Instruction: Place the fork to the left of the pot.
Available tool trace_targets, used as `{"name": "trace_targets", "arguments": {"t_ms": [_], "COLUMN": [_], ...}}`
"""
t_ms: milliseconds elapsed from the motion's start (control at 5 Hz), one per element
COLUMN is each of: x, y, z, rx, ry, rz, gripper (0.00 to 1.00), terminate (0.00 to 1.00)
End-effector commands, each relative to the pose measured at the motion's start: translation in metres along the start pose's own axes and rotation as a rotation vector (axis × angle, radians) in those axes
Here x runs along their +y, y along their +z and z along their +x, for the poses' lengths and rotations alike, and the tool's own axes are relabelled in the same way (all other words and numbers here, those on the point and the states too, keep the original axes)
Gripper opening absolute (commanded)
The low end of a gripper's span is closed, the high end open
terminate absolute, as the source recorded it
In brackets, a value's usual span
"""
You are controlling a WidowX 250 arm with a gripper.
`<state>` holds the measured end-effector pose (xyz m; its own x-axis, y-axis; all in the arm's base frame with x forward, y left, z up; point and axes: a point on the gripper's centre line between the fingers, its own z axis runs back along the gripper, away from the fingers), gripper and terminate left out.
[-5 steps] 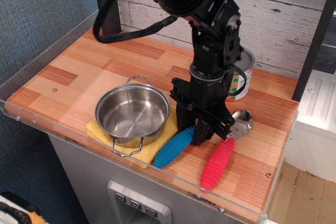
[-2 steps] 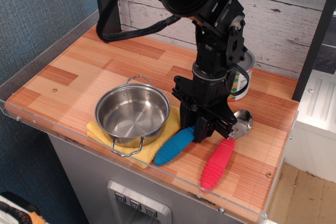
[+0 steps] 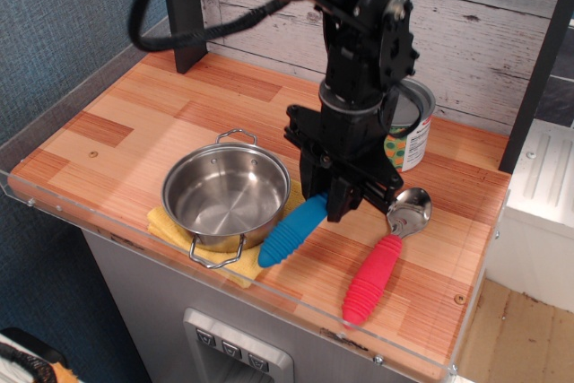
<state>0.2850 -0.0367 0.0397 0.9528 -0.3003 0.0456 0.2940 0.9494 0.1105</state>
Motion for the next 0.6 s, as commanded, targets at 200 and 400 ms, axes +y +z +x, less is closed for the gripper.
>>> {"name": "trace_targets", "arguments": {"t_ms": [200,400], "x": [0.028,0.050], "y": [0.049,0.048], "z": [-0.011,-0.022], "rx": [-0.119,-0.081], "ry": [0.108,0.131], "rz": [0.008,0.005], "gripper": [0.00,0.00], "terminate": [0.00,0.00]}}
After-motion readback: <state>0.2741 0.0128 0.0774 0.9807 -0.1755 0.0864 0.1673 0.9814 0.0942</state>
